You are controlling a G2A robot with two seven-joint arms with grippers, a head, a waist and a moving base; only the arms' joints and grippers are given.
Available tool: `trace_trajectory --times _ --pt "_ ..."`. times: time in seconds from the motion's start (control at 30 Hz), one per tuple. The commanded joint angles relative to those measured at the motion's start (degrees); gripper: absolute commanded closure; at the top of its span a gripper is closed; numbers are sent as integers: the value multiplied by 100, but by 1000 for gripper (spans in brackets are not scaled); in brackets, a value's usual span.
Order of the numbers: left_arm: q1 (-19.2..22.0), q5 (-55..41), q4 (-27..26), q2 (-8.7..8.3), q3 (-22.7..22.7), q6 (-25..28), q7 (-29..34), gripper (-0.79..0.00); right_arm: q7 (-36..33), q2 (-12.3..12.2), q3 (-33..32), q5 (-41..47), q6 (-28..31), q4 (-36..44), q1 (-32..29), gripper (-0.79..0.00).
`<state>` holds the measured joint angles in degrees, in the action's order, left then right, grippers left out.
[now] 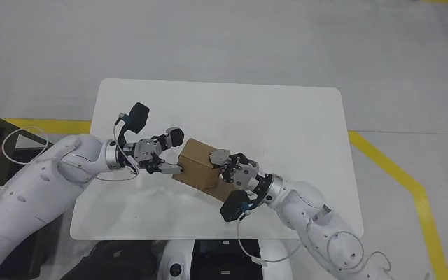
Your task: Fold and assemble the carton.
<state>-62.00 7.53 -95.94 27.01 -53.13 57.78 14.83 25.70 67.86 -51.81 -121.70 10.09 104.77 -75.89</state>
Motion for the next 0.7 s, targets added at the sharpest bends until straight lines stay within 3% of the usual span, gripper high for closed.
trace_trajectory --times 0.0,0.27,0.67 --pt "-43 104 36 21 -57 22 -108 -785 86 -16 -62 -82 -26 -31 -2 0" --pt "-113 627 -364 95 -89 22 -141 -785 626 -27 -60 -229 -12 -308 155 0" --pt "65 144 -190 183 164 22 59 -785 1287 -12 29 -387 -356 -377 263 0"
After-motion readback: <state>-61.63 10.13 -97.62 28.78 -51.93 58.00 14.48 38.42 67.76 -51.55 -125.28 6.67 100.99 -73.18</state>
